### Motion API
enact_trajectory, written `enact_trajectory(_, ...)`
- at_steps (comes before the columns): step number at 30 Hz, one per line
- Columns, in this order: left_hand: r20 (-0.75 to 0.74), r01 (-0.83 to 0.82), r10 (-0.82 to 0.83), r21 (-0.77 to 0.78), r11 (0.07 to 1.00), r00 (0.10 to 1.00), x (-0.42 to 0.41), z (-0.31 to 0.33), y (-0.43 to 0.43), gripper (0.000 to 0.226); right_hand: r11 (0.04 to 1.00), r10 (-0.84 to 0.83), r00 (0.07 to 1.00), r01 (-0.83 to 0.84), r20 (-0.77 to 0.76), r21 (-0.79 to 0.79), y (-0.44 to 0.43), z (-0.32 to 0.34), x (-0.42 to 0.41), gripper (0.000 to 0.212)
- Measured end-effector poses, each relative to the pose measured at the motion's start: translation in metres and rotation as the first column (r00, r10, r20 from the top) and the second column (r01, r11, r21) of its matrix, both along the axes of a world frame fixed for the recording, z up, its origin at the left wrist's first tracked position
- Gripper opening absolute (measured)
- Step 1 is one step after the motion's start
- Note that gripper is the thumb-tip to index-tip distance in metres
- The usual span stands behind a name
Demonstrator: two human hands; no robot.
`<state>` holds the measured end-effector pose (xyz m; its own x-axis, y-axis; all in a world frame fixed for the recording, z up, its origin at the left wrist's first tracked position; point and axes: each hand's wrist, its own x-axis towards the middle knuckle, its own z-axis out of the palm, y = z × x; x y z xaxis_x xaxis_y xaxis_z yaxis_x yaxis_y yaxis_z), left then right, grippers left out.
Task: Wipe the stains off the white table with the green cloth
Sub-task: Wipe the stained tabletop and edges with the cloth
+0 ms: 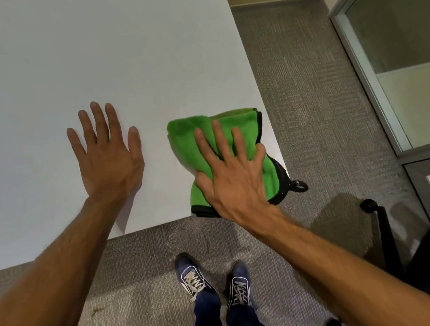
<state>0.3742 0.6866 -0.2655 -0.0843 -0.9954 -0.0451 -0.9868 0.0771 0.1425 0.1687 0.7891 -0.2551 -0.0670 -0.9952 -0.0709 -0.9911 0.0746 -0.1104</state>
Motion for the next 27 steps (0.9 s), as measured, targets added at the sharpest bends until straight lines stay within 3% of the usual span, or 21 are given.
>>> enact_trajectory(5, -0.004, -0.006, 0.006, -0.009, 1.0, 1.0, -0.001, -0.001, 0.0, 0.067, 0.997, 0.082, 0.996, -0.081, -0.04, 0.014, -0.039, 0.004, -0.021, 0.066)
enact_trajectory(12, 0.011, -0.005, 0.005, -0.033, 0.999, 1.0, -0.003, -0.006, 0.013, 0.066, 0.999, -0.026, 0.994, 0.029, -0.106, 0.018, -0.114, 0.007, -0.027, 0.065)
enact_trajectory(15, 0.005, -0.01, 0.01, -0.022, 1.0, 1.0, -0.005, -0.005, 0.014, 0.065, 0.999, 0.038, 0.991, -0.038, -0.127, 0.009, -0.1, 0.009, -0.015, 0.066)
enact_trajectory(22, -0.031, 0.03, -0.031, -0.024, 0.999, 0.999, -0.001, -0.001, 0.017, 0.058, 0.933, 0.359, 0.929, -0.359, -0.087, 0.02, -0.01, 0.008, 0.006, 0.068)
enact_trajectory(27, -0.017, 0.018, -0.018, -0.008, 1.0, 1.0, -0.002, 0.0, 0.023, 0.058, 0.961, 0.275, 0.954, -0.268, -0.117, 0.074, -0.009, 0.01, -0.05, 0.069)
